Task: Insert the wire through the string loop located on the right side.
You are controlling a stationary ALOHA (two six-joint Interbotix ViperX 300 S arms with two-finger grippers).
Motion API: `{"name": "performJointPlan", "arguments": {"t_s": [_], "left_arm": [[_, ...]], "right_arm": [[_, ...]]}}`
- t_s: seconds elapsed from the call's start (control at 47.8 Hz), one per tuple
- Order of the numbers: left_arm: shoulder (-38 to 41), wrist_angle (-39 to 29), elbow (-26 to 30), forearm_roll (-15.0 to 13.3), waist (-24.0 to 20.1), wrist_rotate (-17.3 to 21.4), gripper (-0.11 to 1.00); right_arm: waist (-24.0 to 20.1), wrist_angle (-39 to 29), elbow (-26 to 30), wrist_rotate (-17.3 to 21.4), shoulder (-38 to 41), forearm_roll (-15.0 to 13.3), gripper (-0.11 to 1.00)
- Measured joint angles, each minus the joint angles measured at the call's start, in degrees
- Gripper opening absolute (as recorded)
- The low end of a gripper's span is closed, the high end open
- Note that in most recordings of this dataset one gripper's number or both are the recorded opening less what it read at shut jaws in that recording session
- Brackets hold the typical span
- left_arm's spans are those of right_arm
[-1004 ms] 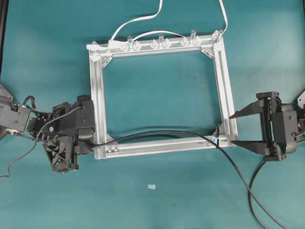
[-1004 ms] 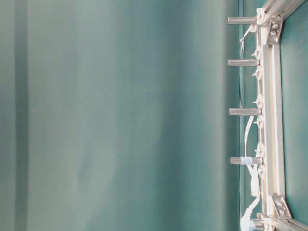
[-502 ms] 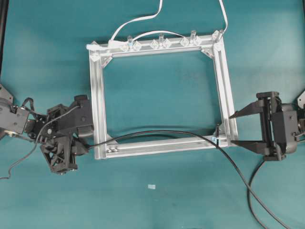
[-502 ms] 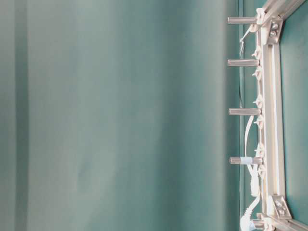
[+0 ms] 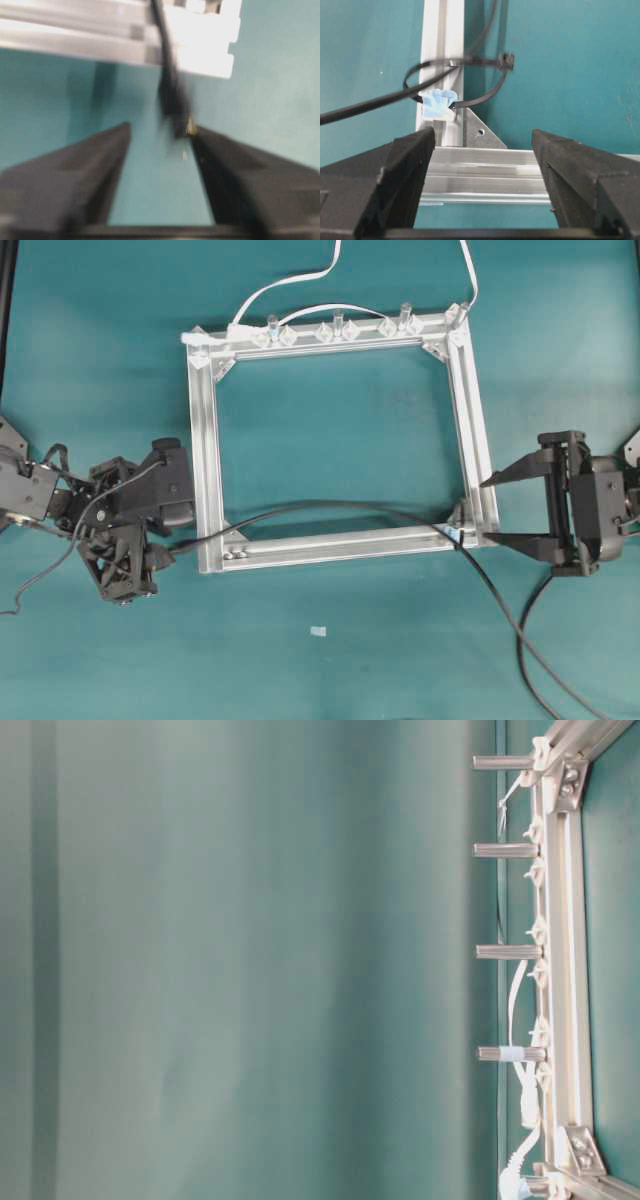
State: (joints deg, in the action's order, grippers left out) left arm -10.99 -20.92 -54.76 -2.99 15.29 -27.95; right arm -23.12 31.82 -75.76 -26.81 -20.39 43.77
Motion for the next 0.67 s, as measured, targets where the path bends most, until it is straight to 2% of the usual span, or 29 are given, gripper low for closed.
{"name": "performJointPlan", "arguments": {"t_s": [0.021, 0.105, 0.146, 0.418, 0.523, 0.669], "left_arm": [[0.00, -0.09, 0.00, 0.00, 0.00, 0.09, 0.67], [0.00, -0.62, 0.00, 0.18, 0.26, 0.26, 0.51], [0.00, -0.79, 0.00, 0.18, 0.35, 0.35, 0.47], [-0.97, -1.41, 0.00, 1.41, 0.62, 1.58, 0.47], [-3.25, -1.85, 0.00, 3.69, 0.44, 2.29, 0.47], [-7.91, -2.72, 0.35, 8.44, -2.99, 2.64, 0.46]], "right_arm": [[0.00, 0.00, 0.00, 0.00, 0.00, 0.00, 0.87], [0.00, 0.00, 0.00, 0.00, 0.00, 0.00, 0.87], [-0.09, 0.00, 0.00, 0.00, 0.00, 0.00, 0.87], [0.00, -0.09, 0.09, -0.09, -0.09, 0.00, 0.87], [0.00, 0.00, 0.18, -0.09, -0.35, 0.00, 0.87], [0.00, 0.18, 0.26, -0.53, -2.20, -0.18, 0.87]]}}
